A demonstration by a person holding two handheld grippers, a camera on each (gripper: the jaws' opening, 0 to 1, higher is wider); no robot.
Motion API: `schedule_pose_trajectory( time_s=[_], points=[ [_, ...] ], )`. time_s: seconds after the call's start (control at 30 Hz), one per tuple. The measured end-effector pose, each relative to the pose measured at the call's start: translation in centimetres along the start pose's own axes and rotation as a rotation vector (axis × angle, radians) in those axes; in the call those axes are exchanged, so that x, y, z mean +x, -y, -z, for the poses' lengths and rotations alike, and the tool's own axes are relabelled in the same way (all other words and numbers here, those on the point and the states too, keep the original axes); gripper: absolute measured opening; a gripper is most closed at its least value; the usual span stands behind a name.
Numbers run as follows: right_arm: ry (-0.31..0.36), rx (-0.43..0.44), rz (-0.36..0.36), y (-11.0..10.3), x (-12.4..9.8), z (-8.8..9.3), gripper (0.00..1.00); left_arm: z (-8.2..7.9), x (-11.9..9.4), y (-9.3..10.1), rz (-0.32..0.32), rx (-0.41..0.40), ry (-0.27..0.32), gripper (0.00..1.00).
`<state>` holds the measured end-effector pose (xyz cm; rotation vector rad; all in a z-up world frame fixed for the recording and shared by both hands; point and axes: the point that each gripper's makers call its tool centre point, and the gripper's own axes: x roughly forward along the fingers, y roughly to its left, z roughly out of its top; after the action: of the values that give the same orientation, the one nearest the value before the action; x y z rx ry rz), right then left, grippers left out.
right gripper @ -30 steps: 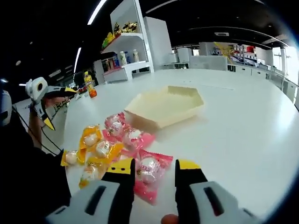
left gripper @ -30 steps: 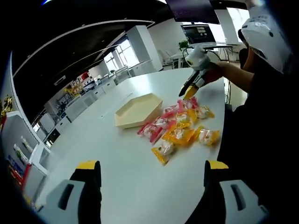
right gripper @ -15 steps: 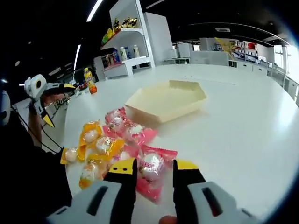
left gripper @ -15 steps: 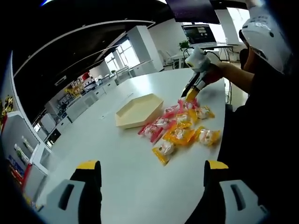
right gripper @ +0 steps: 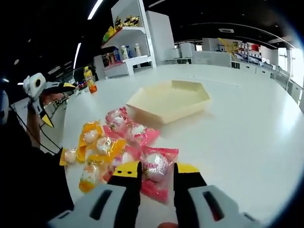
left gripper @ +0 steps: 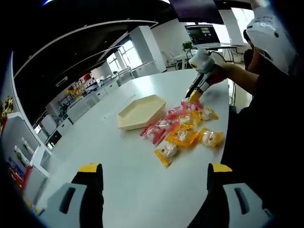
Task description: Pick up the marshmallows scattered on the table and place them into the bowl on the table
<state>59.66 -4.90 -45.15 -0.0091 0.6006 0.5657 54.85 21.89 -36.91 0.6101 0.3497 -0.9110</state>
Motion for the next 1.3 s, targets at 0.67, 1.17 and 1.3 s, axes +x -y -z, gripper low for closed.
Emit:
schedule_pose_trajectory(
  time_s=[0.67,1.17,1.3],
  points=[
    [-0.014,-0.109,0.114,0.2,-0.4,-0.5,0.14,-0.4,-0.4,-0.2,-0.011,0.012,0.022,0.89],
    [0.058,-0.082,0.158,0.9,-3.0,-2.2,0.13,-0.4,-0.3,-0.3,-0.016,0.003,0.022,0.89],
    [0.092,-0.080,0.156,0.6,-4.2,-2.9,0.13,-0.4,-0.3,-0.2,-0.015,0.004,0.022,0.89]
  ],
)
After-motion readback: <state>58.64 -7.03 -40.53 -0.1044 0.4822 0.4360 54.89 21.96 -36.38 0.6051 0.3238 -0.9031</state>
